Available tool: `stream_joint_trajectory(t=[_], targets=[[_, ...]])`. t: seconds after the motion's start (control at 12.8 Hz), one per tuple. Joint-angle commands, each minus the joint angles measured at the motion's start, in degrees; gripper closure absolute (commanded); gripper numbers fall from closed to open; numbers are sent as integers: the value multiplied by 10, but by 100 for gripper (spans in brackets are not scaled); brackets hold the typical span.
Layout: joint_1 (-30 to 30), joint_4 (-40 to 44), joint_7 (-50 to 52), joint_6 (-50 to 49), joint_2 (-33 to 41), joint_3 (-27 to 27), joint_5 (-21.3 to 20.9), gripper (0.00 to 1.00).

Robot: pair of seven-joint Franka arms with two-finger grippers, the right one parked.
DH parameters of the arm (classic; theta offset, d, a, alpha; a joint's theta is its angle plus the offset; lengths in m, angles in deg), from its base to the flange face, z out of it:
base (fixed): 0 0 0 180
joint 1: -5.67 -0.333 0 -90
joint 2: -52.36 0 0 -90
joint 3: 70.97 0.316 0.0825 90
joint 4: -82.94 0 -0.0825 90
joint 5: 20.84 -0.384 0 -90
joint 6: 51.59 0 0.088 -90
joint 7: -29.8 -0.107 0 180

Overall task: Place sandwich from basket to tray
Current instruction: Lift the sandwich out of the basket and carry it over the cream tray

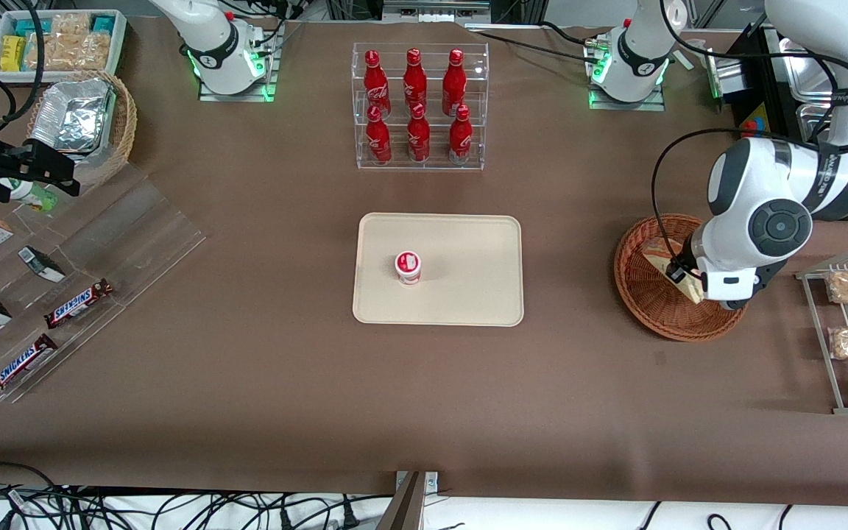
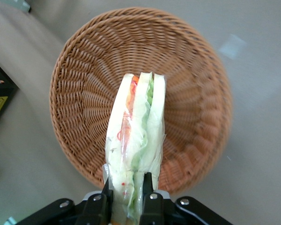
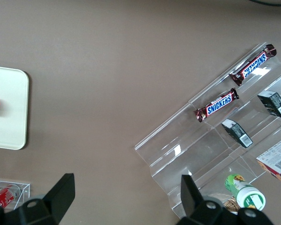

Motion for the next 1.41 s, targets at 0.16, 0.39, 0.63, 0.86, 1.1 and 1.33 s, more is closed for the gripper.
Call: stream_joint_trajectory(t=[0.16,0.39,0.63,0.86,1.1,1.33], targets=[[5,99,-29,-96,-1,-99,-14,73],[9,102,-30,-94,-3,-164,-12,73],[58,130,-23,-90,-39,-181,-13,73],[107,162,-20,-68,-91,-181,-15,73],[141,164,-28,-44,-130,-180,-24,74],[186,164,13,-2,-170,-178,-78,73]])
